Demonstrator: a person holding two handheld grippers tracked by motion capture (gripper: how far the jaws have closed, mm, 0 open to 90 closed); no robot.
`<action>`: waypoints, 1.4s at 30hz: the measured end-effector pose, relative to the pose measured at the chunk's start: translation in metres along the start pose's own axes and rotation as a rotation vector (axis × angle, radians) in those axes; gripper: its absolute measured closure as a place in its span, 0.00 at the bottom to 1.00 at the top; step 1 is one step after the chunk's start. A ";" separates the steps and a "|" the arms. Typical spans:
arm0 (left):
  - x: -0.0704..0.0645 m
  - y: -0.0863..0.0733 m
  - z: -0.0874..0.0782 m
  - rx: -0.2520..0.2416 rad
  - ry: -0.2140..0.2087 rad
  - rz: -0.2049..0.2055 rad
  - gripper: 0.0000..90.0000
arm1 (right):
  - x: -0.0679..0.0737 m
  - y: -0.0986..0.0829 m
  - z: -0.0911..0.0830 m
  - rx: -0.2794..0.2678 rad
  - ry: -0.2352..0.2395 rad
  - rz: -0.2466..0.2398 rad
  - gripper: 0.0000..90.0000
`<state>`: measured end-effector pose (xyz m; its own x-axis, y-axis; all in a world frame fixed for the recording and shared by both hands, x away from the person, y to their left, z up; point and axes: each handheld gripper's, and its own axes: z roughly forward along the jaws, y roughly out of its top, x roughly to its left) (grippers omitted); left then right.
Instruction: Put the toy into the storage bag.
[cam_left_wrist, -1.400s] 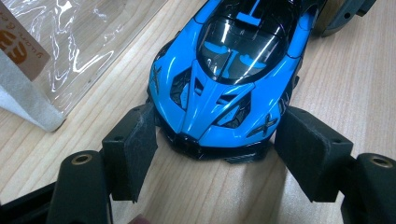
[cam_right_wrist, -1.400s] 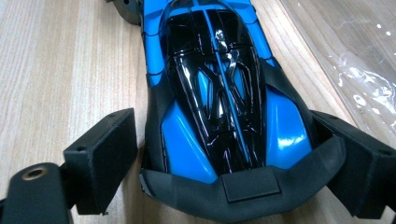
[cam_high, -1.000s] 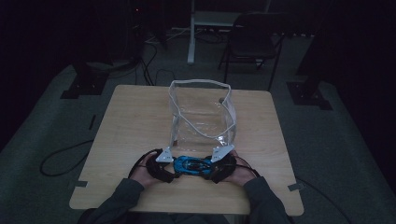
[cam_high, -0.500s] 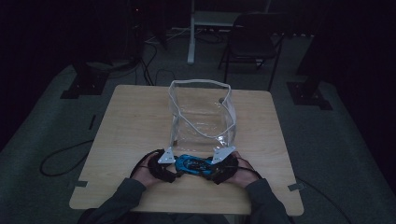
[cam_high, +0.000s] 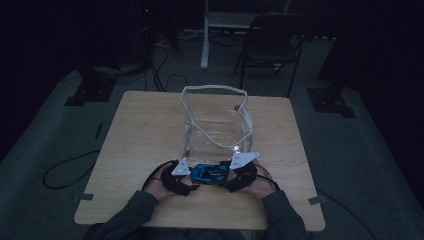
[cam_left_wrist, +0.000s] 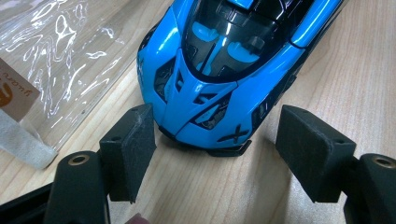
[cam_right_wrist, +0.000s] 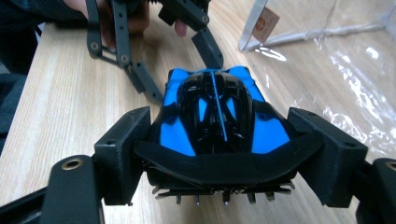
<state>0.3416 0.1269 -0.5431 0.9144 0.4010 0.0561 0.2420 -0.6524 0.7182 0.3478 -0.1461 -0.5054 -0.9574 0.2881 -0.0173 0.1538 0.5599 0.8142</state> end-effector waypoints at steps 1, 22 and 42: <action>0.000 0.000 0.000 -0.002 0.004 0.002 0.32 | 0.000 0.001 0.000 -0.005 0.001 0.002 0.27; 0.003 0.044 0.006 -0.101 -0.063 0.143 0.11 | -0.009 0.025 0.004 0.057 0.028 -0.025 0.27; 0.004 0.049 0.027 -0.071 -0.178 0.239 0.22 | -0.009 0.037 0.009 0.084 0.111 -0.082 0.27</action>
<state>0.3658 0.0788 -0.5261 0.9867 0.1187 0.1111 -0.0040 -0.6653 0.7466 0.3640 -0.1212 -0.4801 -0.9881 0.1535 -0.0138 0.0891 0.6420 0.7615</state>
